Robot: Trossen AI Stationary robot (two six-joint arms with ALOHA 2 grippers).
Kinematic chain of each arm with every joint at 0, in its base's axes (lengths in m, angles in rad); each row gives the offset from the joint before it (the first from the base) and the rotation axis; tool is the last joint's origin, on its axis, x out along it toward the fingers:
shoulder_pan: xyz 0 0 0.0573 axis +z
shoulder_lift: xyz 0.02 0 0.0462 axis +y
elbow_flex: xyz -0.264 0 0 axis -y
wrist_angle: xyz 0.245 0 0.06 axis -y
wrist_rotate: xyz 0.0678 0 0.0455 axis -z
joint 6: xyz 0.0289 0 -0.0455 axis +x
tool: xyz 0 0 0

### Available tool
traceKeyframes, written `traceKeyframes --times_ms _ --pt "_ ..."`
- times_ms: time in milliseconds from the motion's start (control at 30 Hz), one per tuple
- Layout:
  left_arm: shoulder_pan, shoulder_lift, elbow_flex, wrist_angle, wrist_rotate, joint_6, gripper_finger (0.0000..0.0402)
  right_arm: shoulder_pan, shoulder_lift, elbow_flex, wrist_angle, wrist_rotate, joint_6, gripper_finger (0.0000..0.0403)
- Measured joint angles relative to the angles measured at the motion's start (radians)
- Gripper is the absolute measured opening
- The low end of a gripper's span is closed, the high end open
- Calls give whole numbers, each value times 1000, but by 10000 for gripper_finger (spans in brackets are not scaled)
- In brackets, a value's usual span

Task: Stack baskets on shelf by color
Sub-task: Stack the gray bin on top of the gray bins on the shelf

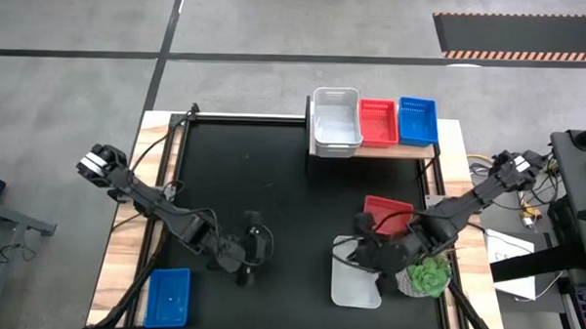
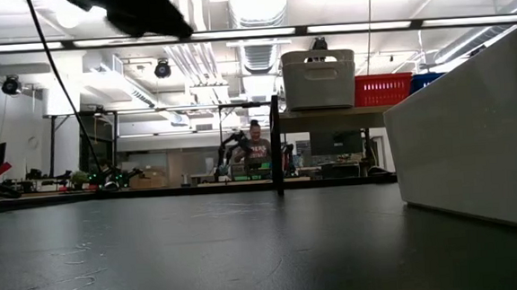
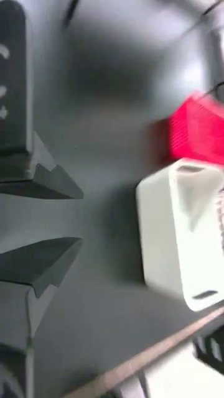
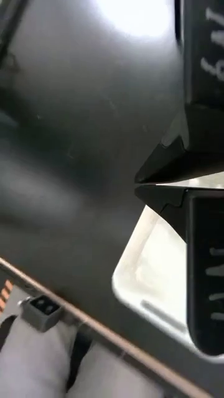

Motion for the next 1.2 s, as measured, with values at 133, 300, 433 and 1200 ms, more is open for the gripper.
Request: traceKeyframes --times_ms 133,300,433,1200 --pt "24 -14 -4 41 -44 262 92 33 81 74 -34 -43 241 17" --pt "60 -56 -23 50 -51 403 92 76 208 200 -129 -83 475 73" --pt "66 -94 -39 55 -50 432 92 106 305 265 -182 -92 608 126" --pt "66 -115 -50 92 -17 586 92 140 592 302 -270 -284 779 183"
